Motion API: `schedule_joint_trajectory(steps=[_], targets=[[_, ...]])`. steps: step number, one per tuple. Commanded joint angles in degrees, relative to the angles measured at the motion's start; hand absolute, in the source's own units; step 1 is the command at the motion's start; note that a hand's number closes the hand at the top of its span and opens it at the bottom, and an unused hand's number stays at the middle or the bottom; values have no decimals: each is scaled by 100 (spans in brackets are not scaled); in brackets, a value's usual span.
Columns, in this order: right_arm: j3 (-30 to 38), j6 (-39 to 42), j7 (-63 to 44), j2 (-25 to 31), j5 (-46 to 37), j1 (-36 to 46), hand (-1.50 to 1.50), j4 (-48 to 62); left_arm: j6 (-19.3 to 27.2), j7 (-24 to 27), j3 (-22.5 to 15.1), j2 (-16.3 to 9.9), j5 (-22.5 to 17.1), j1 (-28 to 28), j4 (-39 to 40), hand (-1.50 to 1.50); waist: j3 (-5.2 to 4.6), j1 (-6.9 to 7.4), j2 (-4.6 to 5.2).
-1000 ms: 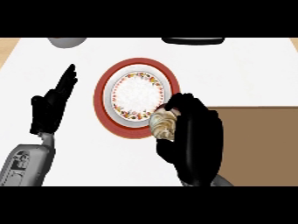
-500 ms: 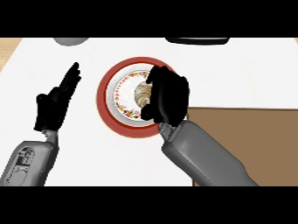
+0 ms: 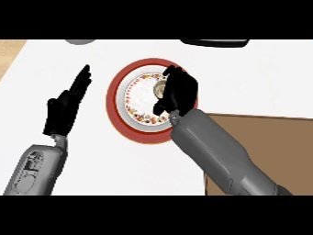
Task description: Pick the cupcake from the tray and place it in the plate
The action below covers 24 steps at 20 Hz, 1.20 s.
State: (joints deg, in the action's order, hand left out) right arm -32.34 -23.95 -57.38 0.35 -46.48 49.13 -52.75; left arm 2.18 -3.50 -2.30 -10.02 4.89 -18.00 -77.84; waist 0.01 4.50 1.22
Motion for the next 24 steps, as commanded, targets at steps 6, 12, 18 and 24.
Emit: schedule_joint_trajectory(steps=[6, 12, 18, 24], targets=[[-263, -1777, 503, -34, 1422, 354, -150, 1014, -54, -144, -80, 61, 47, -164, 20, 0, 7, 177, 35], [-80, -3335, 1087, -34, 1677, 212, -150, 546, 84, -216, -26, 136, 57, -228, -53, 0, 9, -19, -23], [4, -4472, 696, -34, 1350, -219, -150, 161, 51, -17, 233, -107, 19, 117, 28, 0, -3, -348, -127], [311, -4137, 615, 332, 755, -1359, -150, -1417, -53, -327, 463, -285, -180, 383, -326, 0, -4, -602, -201]])
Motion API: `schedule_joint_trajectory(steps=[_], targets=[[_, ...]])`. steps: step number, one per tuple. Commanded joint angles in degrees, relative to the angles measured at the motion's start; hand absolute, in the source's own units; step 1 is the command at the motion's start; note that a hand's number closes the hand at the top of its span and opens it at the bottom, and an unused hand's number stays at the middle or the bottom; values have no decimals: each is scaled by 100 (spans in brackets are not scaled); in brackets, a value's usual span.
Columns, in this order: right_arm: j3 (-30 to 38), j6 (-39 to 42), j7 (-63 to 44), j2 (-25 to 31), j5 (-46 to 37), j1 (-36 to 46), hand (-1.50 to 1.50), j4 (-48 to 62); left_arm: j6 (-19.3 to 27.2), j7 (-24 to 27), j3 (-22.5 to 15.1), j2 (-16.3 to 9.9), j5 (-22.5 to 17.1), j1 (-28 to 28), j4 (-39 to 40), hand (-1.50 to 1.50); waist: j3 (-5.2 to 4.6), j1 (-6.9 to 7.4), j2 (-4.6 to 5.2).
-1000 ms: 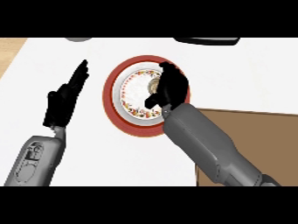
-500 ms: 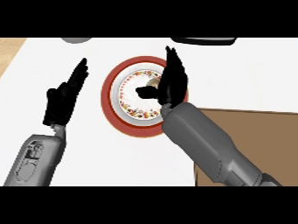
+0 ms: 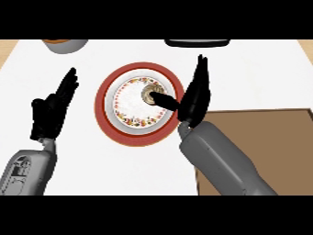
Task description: Pick the cupcake from the tray and place it in the plate
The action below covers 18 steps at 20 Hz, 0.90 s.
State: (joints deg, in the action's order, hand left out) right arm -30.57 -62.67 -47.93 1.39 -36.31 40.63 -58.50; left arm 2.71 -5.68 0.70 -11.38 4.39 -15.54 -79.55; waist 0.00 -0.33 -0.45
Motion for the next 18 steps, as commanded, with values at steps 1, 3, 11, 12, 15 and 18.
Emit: schedule_joint_trajectory(steps=[1, 3, 11, 12, 15, 18], targets=[[-73, -500, -191, 251, -387, -1124, -150, -1190, 54, 49, 19, -21, 46, 299, -190, 0, -2, -181, -51], [-175, -352, -68, 493, -493, -1842, -150, -1839, 115, 12, 37, 50, 55, 191, -154, 0, -1, -130, -13], [-149, 436, -108, 1220, -786, -3579, -150, -3982, 48, -227, -71, 94, 178, 247, -531, 0, 0, -17, 24], [-69, 26, 500, 1645, 3, -3557, -150, -3860, -125, 20, 187, 11, -24, -126, 120, 0, 3, -14, 46], [-101, 98, 653, 1627, 0, -4076, -150, -4353, -144, 464, 166, 17, 52, 481, -193, 0, 1, 12, 38], [196, 334, 1155, 1702, 558, -4082, -150, -4289, -125, -252, 129, 104, 109, -24, -258, 0, 2, 19, 43]])
